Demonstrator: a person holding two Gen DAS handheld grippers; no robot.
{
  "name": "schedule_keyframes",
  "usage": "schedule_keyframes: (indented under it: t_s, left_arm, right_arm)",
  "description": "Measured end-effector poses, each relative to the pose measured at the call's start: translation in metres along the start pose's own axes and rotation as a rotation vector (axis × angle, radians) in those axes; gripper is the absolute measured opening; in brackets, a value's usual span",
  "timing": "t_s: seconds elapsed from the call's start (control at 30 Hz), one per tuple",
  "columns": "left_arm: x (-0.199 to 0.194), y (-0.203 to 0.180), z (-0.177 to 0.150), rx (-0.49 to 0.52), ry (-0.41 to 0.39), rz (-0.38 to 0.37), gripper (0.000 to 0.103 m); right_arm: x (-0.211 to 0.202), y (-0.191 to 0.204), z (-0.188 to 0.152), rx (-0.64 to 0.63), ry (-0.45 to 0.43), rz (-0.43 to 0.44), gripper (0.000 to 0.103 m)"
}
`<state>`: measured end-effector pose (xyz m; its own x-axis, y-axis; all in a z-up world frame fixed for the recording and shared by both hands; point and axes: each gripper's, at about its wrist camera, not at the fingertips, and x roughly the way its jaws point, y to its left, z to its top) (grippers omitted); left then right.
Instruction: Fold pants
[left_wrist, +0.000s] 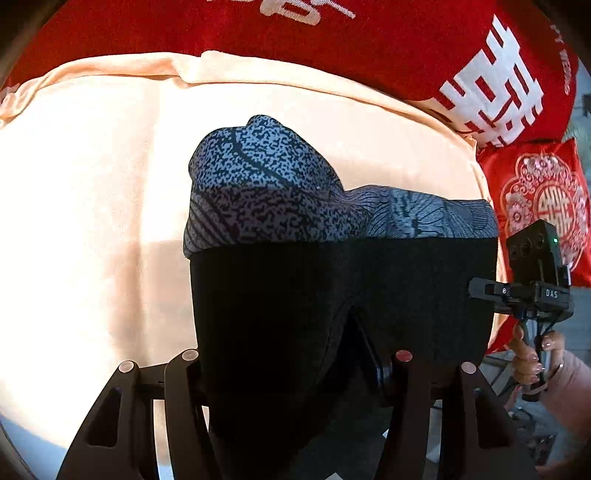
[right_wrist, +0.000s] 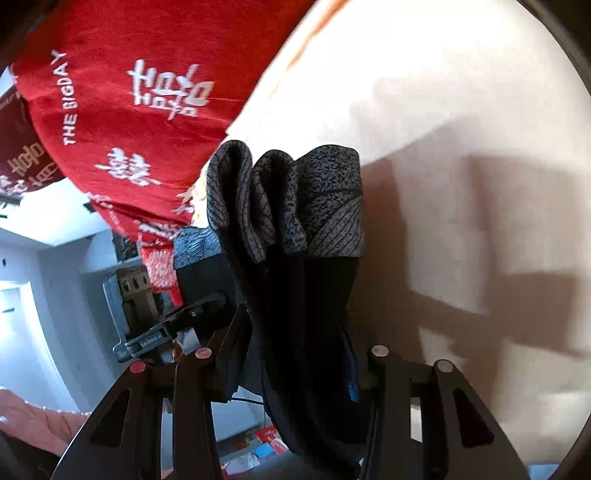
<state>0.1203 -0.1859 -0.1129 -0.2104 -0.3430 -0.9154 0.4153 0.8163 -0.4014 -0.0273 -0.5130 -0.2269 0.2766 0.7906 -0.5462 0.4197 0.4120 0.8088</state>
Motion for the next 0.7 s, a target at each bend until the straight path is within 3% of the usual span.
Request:
schedule_keyframes:
  t_s: [0.07,0.2,0.33,0.5,0.7]
  left_arm:
    - [0.008,0.007,-0.001,-0.013,-0.018,0.011,0.067]
    - [0.013,0.019,-0.004,-0.017,-0.082,0.062,0.094]
    - [0.004,0.022,-0.008,-0.043,-0.078,0.100,0.095]
    - [-0.026,0.017,-0.028,0.009,-0.090,0.220,0.095]
    - [-0.044,0.007,-0.054,0.036,-0.081,0.307,0.095]
  right_arm:
    - [0.004,-0.003,-0.001,-0.011,-0.020,-0.060,0.050]
    - [0.011,-0.002,0.002,-0.040,-0.063,-0.182,0.067]
    - [0.011,0.001,-0.001,-0.017,-0.093,-0.249,0.073]
    - [-0.002,0.026,-0.018,-0.059,-0.142,-0.437,0.075]
    - [-0.015,0.037,-0.056,-0.030,-0.170,-0.521,0.079]
